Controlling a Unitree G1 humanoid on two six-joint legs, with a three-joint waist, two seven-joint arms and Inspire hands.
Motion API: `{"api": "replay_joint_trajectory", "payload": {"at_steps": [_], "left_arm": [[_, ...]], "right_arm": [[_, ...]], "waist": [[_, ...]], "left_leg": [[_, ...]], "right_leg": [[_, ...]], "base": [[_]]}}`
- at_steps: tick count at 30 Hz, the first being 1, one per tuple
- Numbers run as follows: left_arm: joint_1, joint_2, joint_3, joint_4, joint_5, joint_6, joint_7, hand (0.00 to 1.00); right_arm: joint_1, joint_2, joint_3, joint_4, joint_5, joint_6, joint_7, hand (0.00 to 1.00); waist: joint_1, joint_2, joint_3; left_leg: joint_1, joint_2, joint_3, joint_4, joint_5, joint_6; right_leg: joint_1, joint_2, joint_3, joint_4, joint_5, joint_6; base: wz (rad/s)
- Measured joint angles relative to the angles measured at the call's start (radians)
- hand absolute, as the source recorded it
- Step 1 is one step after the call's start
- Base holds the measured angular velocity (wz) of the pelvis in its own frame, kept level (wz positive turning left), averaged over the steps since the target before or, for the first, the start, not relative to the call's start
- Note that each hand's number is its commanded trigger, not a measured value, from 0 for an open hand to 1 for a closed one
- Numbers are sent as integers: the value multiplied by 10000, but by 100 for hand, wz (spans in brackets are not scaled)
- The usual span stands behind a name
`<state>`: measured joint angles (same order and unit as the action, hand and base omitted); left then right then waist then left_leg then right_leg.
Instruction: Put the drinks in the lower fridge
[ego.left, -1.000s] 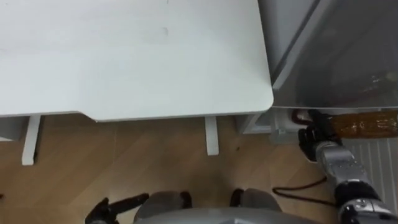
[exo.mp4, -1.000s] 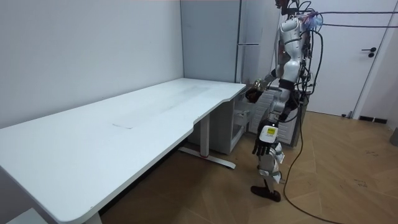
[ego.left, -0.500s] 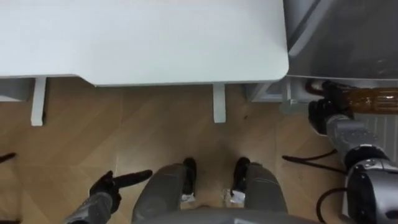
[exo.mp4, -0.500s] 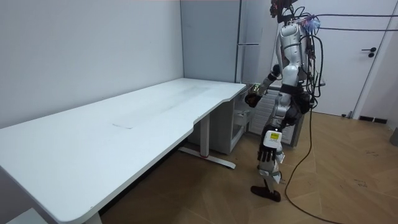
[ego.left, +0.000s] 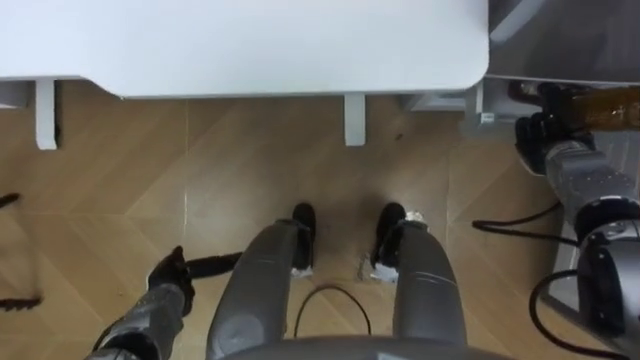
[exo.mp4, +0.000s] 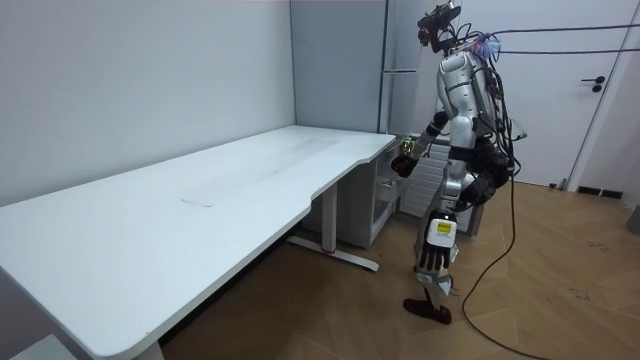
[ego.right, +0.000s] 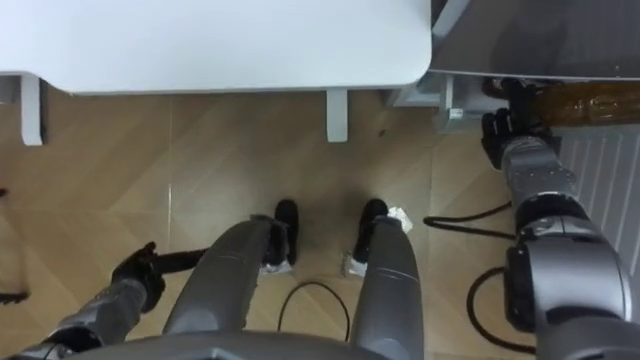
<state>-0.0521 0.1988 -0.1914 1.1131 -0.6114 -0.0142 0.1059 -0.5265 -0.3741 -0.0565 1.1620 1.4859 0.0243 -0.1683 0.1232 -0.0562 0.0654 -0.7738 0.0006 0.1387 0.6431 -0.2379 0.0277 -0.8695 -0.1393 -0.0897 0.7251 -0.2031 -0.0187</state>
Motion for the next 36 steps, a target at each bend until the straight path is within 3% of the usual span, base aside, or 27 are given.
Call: {"api": "replay_joint_trajectory", "payload": {"at_steps": [3, 12, 13, 14, 18, 27, 36], "left_arm": [[1, 170, -313, -6, -299, -20, 30, 0], [27, 359, -604, -23, -843, -126, 438, 0], [29, 393, -644, -33, -844, -125, 437, 0], [57, 462, -664, -108, -839, -125, 437, 0], [88, 686, -683, -297, -835, -145, 439, 0], [288, 989, -877, -533, -772, 41, 629, 0], [511, 1029, -973, -832, -752, 151, 749, 0]], "right_arm": [[-30, -28, 212, 4, 27, -3, 89, 100], [-385, -53, 373, -140, 448, -3, 409, 100], [-469, -53, 366, -157, 557, 0, 409, 62], [-619, -53, 354, -268, 835, 30, 410, 0], [-972, -51, 364, -382, 1193, 319, 607, 0], [-997, -146, 849, -300, 769, 340, 904, 0], [-990, -223, 1038, -218, 566, 427, 1169, 0]], "waist": [[5, -63, 37], [168, -85, 33], [160, -87, 31], [141, -88, 30], [116, -93, 22], [-73, -167, -2], [-82, -173, -5]], "left_leg": [[-328, 47, -13, 342, -90, 4], [-936, 99, -87, 764, -146, 2], [-945, 100, -103, 773, -146, 2], [-965, 98, -128, 780, -145, 0], [-1037, 63, -257, 808, -142, 1], [-1051, 27, -265, 839, -117, 36], [-1045, 58, -265, 871, -89, 18]], "right_leg": [[-283, -2, -15, 240, -42, -29], [-784, 16, -44, 548, -72, -70], [-782, 17, -55, 547, -71, -72], [-783, 8, -84, 545, -71, -72], [-755, -22, -198, 528, -75, -72], [-730, -159, -338, 554, -69, -78], [-719, -149, -370, 567, -29, -133]], "base": [[0], [2], [5], [6], [8], [1], [0]]}}
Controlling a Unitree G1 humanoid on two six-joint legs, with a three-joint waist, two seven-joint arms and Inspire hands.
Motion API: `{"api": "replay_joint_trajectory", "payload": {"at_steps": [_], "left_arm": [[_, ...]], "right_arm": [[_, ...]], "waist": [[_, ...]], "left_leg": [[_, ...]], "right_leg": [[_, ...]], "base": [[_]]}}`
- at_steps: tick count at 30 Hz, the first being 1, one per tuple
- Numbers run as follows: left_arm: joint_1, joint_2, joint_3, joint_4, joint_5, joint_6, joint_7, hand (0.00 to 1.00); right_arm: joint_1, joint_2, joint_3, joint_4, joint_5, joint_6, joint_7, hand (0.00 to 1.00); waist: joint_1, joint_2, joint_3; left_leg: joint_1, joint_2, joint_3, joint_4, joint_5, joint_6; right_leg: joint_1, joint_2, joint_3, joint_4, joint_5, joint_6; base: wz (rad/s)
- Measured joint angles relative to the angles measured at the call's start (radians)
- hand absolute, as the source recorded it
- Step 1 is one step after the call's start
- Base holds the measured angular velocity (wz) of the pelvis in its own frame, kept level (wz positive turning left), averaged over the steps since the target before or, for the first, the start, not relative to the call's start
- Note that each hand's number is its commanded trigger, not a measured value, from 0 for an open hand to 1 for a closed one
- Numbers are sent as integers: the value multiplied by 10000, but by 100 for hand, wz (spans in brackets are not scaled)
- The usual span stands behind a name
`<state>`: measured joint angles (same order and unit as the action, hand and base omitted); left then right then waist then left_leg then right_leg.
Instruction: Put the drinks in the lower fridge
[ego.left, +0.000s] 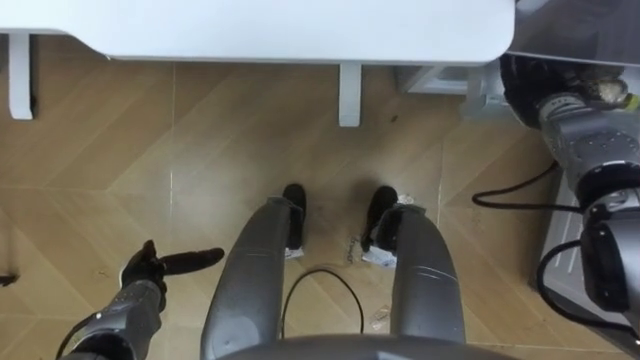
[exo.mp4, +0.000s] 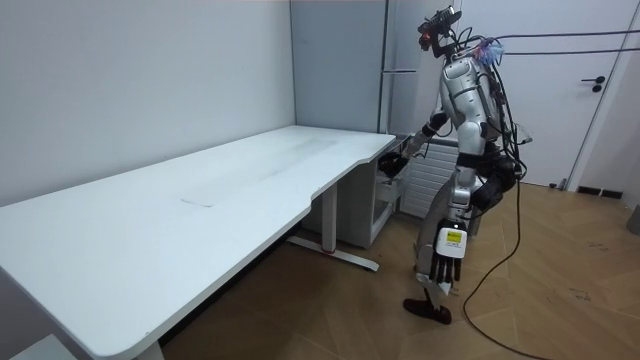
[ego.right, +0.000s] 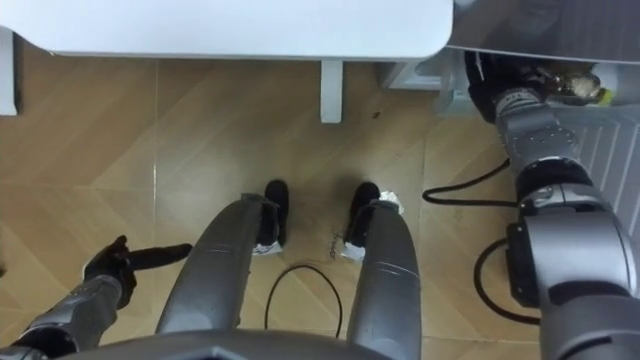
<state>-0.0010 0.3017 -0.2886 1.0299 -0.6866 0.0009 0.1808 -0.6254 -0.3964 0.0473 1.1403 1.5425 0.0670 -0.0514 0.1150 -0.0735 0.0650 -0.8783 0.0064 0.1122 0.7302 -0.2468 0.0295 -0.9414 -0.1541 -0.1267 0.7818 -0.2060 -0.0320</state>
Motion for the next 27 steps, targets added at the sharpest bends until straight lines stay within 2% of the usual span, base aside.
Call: {"api": "replay_joint_trajectory", "payload": {"at_steps": [10, 16, 19, 26, 27], "left_arm": [[136, 0, -120, -217, -3, 86, 105, 0], [571, -1, -200, -803, -183, 89, 104, 0], [617, -2, -297, -815, -182, 156, 66, 0], [689, -2, -299, -697, -281, 150, 22, 0], [704, -2, -300, -691, -277, 152, 21, 0]], "right_arm": [[1, -129, 96, 224, -191, 0, 239, 0], [52, -148, 119, 260, -227, -1, 434, 0], [193, -146, 120, 260, -338, 0, 529, 0], [438, -159, 119, 334, -639, -1, 717, 0], [499, -160, 119, 342, -639, -1, 734, 0]], "waist": [[61, 2, -1], [72, 12, -6], [174, 15, -9], [170, 21, -15], [157, 53, -37]], "left_leg": [[-1, 11, -32, 10, 1, 1], [13, 58, -52, -2, 6, 7], [161, 150, -64, -45, 6, 6], [702, 118, -89, -251, 7, 7], [805, 119, -132, -297, 7, 7]], "right_leg": [[36, 13, -32, -44, 18, 1], [103, 75, -55, -165, 85, 13], [325, 179, -95, -384, 162, 14], [900, 166, -142, -588, 166, 48], [1034, 176, -189, -688, 175, 62]], "base": [[0], [-1], [-7], [0], [0]]}}
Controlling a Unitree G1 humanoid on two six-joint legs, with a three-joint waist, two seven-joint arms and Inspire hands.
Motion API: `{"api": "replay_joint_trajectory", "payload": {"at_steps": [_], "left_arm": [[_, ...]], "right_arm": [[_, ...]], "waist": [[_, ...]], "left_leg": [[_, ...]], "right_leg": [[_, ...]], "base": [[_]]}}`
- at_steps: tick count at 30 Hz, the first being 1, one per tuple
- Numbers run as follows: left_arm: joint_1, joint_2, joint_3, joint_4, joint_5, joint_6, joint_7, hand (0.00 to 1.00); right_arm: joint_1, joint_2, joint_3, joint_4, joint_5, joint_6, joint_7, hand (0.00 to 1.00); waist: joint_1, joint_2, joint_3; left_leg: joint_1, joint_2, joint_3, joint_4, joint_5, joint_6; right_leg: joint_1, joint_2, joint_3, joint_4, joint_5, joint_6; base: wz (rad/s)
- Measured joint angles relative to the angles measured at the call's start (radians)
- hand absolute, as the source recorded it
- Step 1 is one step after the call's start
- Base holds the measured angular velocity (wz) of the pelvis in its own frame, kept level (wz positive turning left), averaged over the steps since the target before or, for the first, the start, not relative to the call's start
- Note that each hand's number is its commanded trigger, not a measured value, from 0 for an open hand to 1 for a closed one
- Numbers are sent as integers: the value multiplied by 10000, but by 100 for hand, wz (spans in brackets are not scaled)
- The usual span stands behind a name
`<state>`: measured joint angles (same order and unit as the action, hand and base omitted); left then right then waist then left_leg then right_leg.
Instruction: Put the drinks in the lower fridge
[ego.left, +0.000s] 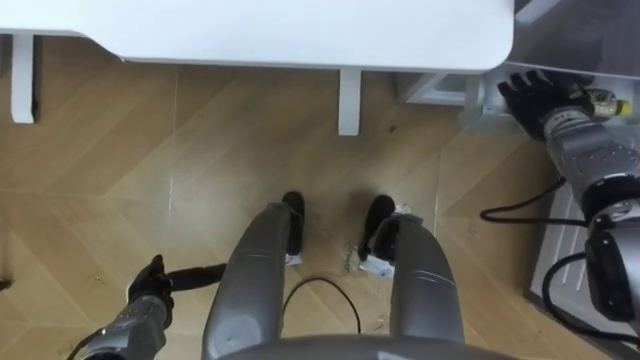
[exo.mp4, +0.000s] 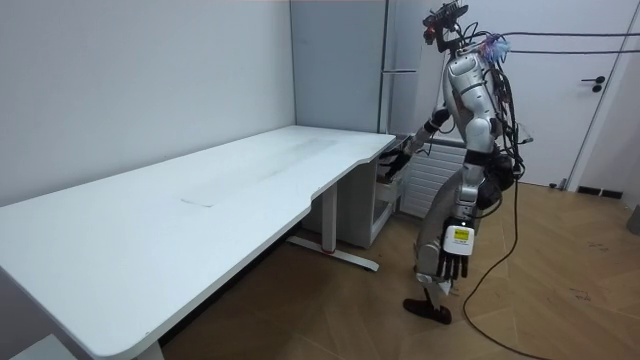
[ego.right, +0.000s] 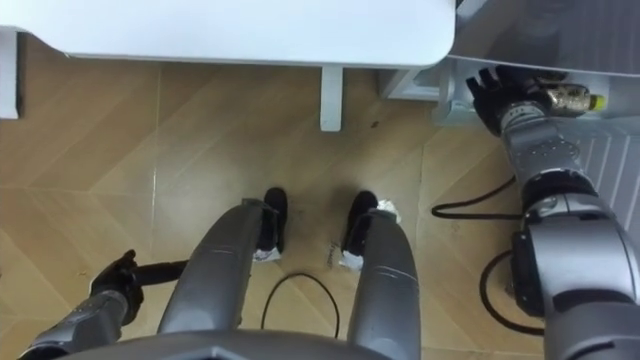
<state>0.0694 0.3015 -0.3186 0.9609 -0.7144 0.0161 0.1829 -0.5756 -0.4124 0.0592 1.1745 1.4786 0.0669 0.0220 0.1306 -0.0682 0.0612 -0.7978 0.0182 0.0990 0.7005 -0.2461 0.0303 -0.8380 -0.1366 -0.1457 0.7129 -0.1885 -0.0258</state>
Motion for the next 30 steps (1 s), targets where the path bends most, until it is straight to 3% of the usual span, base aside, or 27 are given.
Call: {"api": "replay_joint_trajectory", "payload": {"at_steps": [9, 15, 17, 24, 30], "left_arm": [[35, -7, 47, 355, -233, -11, -87, 0], [44, -137, 379, 500, -202, 11, -289, 0], [45, -163, 602, 490, -217, 10, -396, 0], [88, -534, 1394, 857, -159, -79, -550, 0], [268, -543, 1564, 1218, 20, -81, -689, 0]], "right_arm": [[723, -241, -164, 302, -237, -186, -391, 0], [1304, -316, -522, 320, -386, -350, -957, 0], [1524, -315, -540, 327, -367, -442, -1147, 0], [2570, -233, -1640, 325, -323, -715, -1624, 0], [3375, -89, -1703, 465, -299, -927, -2107, 0]], "waist": [[1, 96, -91], [-83, 377, -262], [-89, 423, -284], [-172, 466, -281], [-290, 567, -279]], "left_leg": [[745, -20, -17, -434, 32, 41], [1355, -60, -68, -608, -19, 75], [1498, -59, -69, -613, -40, 70], [2276, -104, -127, -598, -190, 56], [2745, -65, -209, -457, -431, 6]], "right_leg": [[830, 40, -59, -559, 89, 124], [1462, 66, -46, -725, 27, 216], [1595, 73, -37, -722, -2, 229], [2394, 55, -40, -690, -214, 289], [2963, 141, -36, -713, -353, 371]], "base": [[0], [1], [0], [2], [1]]}}
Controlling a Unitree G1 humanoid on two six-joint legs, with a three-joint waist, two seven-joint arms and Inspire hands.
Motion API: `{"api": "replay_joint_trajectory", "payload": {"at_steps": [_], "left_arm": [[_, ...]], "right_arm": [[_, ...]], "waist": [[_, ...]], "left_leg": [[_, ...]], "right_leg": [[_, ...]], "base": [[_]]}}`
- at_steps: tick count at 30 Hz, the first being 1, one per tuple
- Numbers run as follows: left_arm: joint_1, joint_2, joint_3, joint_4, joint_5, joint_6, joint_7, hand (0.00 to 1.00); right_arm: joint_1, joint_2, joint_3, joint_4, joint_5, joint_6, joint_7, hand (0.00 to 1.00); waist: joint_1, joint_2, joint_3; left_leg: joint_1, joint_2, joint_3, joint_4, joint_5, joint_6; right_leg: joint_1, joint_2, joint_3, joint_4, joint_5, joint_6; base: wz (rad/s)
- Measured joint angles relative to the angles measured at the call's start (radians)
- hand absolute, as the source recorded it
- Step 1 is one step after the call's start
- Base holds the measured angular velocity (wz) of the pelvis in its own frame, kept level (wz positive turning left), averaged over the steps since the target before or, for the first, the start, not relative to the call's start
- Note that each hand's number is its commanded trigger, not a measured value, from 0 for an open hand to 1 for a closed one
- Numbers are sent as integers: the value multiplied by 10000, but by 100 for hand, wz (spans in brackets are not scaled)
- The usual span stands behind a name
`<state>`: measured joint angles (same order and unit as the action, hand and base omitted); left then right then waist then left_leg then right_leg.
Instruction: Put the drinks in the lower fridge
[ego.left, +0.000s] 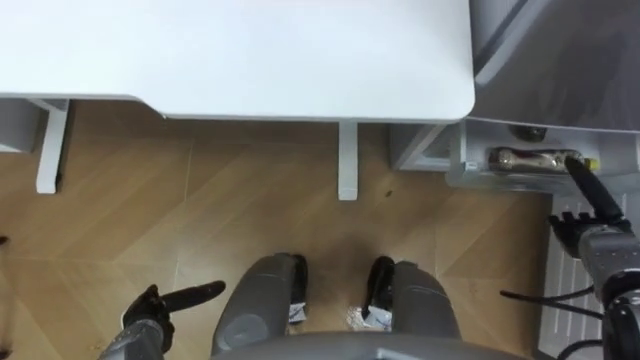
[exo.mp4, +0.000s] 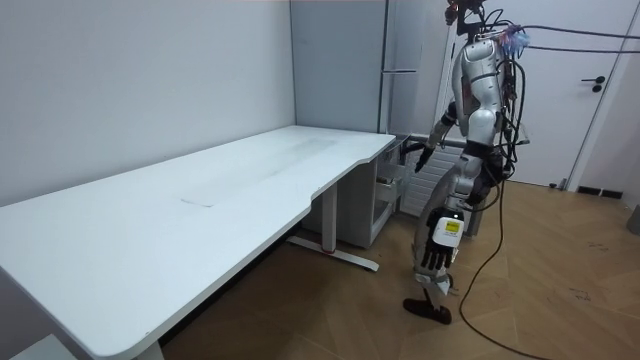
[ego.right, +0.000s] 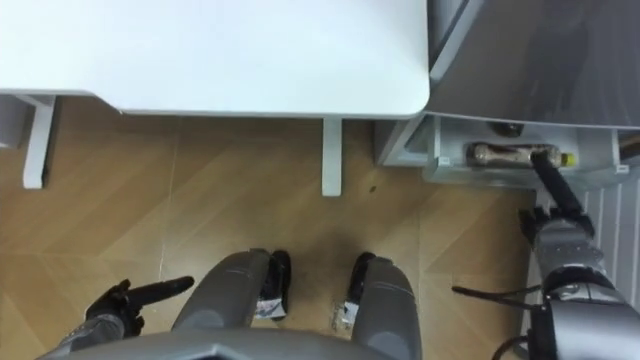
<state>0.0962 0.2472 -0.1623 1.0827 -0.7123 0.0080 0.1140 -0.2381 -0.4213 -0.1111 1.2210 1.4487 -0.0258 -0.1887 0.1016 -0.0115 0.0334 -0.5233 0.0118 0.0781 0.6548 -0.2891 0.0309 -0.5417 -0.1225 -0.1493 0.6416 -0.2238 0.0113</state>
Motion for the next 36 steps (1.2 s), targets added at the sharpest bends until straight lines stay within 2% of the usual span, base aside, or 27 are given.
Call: {"api": "replay_joint_trajectory", "payload": {"at_steps": [5, 9, 15, 20, 22, 28, 31, 34, 36], "left_arm": [[92, -60, 59, -11, 97, -15, -181, 0], [95, -131, 621, -8, 678, -113, -229, 0], [174, -115, 995, 164, 756, -153, -532, 0], [236, -114, 1050, 163, 773, -152, -595, 0], [223, -117, 1050, 160, 758, -154, -616, 0], [-181, -147, 891, 144, 772, -207, -541, 0], [-389, -147, 860, 64, 761, -224, -408, 0], [-553, -104, 665, -30, 752, -231, -60, 0], [-725, 14, 567, -35, 751, -241, 134, 0]], "right_arm": [[156, 429, -146, 518, -47, -54, -138, 0], [356, 689, -322, 733, -319, -61, -120, 0], [838, 758, -506, 771, -457, -68, 9, 0], [896, 782, -711, 761, -464, -70, -49, 0], [861, 791, -710, 756, -449, -70, -65, 0], [-1, 782, -604, 761, -453, -84, -128, 0], [-417, 751, -574, 695, -330, -73, -74, 0], [-729, 546, -302, 659, -1, -67, -44, 0], [-1108, 410, -285, 607, -6, -69, -33, 0]], "waist": [[-112, 20, -13], [-177, 27, -19], [-369, 114, -80], [-447, 203, -147], [-431, 212, -150], [-398, 169, -130], [-373, 163, -110], [-292, 148, -98], [-194, 37, -21]], "left_leg": [[231, -34, 31, 82, -120, 46], [428, -13, 110, 97, -182, 46], [796, 29, 130, -36, -225, 33], [620, 99, 211, 30, -262, 50], [526, 94, 271, 36, -260, 54], [-676, 103, 516, 613, -334, 72], [-1565, 128, 555, 1211, -464, 72], [-2555, 188, 591, 1935, -626, 88], [-3320, 256, 654, 2461, -732, 90]], "right_leg": [[160, 0, 120, 122, -103, 48], [304, 4, 182, 202, -185, 51], [699, 14, 121, 61, -252, 55], [497, 25, 101, 65, -237, 34], [347, 17, 148, 123, -221, 11], [-1109, 21, 528, 896, -242, -47], [-2045, 27, 663, 1485, -380, -62], [-3073, -26, 697, 2172, -492, -134], [-3879, -83, 714, 2722, -572, -244]], "base": [[-4], [-3], [-1], [-5], [-9], [-11], [-4], [-2], [-5]]}}
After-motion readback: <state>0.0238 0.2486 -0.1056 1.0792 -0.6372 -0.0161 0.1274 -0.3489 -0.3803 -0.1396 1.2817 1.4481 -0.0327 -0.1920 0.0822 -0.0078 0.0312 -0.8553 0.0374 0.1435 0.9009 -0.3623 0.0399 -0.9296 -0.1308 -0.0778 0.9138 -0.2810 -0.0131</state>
